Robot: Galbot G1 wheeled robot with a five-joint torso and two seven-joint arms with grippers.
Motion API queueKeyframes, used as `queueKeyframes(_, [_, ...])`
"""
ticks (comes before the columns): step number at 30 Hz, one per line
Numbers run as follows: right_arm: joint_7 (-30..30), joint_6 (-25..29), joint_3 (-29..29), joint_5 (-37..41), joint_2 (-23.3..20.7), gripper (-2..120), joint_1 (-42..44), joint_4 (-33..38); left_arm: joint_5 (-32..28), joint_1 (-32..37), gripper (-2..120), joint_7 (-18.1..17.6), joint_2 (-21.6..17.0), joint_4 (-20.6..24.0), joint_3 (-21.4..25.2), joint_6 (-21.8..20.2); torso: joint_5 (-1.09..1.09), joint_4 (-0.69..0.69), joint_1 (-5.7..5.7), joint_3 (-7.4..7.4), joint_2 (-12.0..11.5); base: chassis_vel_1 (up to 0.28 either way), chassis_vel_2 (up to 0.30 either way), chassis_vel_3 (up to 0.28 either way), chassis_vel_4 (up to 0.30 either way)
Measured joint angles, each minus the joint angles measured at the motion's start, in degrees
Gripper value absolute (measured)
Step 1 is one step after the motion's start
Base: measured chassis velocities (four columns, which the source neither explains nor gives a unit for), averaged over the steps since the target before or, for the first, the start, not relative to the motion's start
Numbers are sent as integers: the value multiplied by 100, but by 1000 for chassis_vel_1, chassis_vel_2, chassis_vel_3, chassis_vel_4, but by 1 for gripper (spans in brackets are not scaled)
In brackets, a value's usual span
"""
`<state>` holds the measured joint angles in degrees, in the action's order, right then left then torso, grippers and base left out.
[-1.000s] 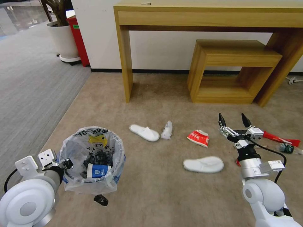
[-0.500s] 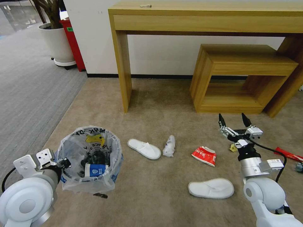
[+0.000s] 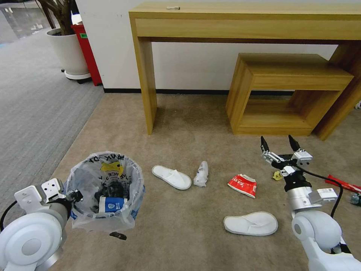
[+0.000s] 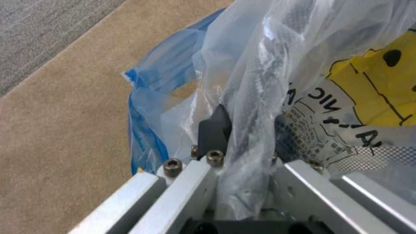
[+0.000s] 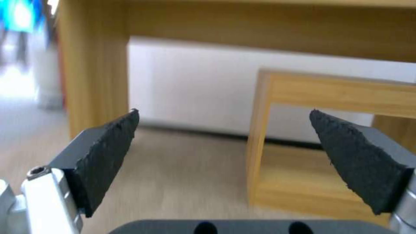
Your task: Pick up the trash bin and place the garbage on the floor into it.
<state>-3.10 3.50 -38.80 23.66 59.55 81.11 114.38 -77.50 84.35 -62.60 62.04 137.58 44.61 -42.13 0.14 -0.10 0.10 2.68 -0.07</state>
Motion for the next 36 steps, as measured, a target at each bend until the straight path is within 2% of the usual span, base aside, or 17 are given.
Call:
queueKeyframes(3, [-387,-714,-2,-456,-651,100,177,-45,-5,2,0,16,0,30,-25,0,0,0,0,0,0,0,0,0,0])
queueKeyframes(4, [-387,-714,-2,-456,-651,100,177,-45,-5,2,0,16,0,30,-25,0,0,0,0,0,0,0,0,0,0])
queueKeyframes(6, [-779,-1118,17,-644,-990,100,242,-133,-4,-4,0,23,7,36,-47,0,0,0,0,0,0,0,0,0,0])
queueKeyframes(7, [-779,-1118,17,-644,-990,100,242,-133,-4,-4,0,23,7,36,-47,0,0,0,0,0,0,0,0,0,0])
queueKeyframes(9, [-1413,-1298,66,-737,-1321,100,251,-307,1,-14,0,28,20,49,-69,0,1,0,1,0,0,0,0,0,0])
queueKeyframes(10, [-1413,-1298,66,-737,-1321,100,251,-307,1,-14,0,28,20,49,-69,0,1,0,1,0,0,0,0,0,0])
queueKeyframes(11, [-2299,-1345,114,-890,-1592,100,189,-543,6,-14,0,37,34,64,-88,0,1,0,1,1,-1,0,0,0,0])
queueKeyframes(12, [-2859,-1336,137,-1065,-1730,100,123,-708,10,-8,0,48,39,72,-96,0,1,1,1,1,0,0,0,0,0])
queueKeyframes(13, [-3395,-1263,160,-1244,-1850,100,51,-882,13,1,0,56,44,82,-99,0,0,0,1,1,0,0,0,0,0])
queueKeyframes(14, [-3395,-1263,160,-1244,-1850,100,51,-882,13,1,0,56,44,82,-99,0,0,0,1,1,0,0,0,0,0])
queueKeyframes(16, [-4159,-1060,226,-1554,-1991,100,-87,-1230,16,22,0,72,54,112,-94,0,0,1,1,1,0,0,0,0,0])
queueKeyframes(18, [-4402,-969,253,-1658,-2022,100,-135,-1377,17,33,0,77,58,122,-88,0,0,0,1,1,0,0,0,0,0])
queueKeyframes(21, [-5189,-658,294,-2056,-2055,100,-297,-1874,39,61,0,91,75,152,-86,0,1,0,1,1,-1,0,0,0,0])
queueKeyframes(22, [-5189,-658,294,-2056,-2055,100,-297,-1874,39,61,0,91,75,152,-86,0,1,0,1,1,-1,0,0,0,0])
queueKeyframes(24, [-5877,-377,282,-2382,-2052,100,-445,-2184,77,64,0,100,89,153,-109,0,1,0,1,1,0,0,0,0,0])
queueKeyframes(28, [-6490,-10,254,-2983,-2030,100,-737,-2546,106,64,0,111,111,152,-147,0,-1,-2,1,1,0,0,0,0,0])
queueKeyframes(36, [-7053,392,447,-3933,-1828,100,-1577,-3251,124,71,0,133,126,148,-150,0,-1,1,1,1,-1,0,0,0,0])
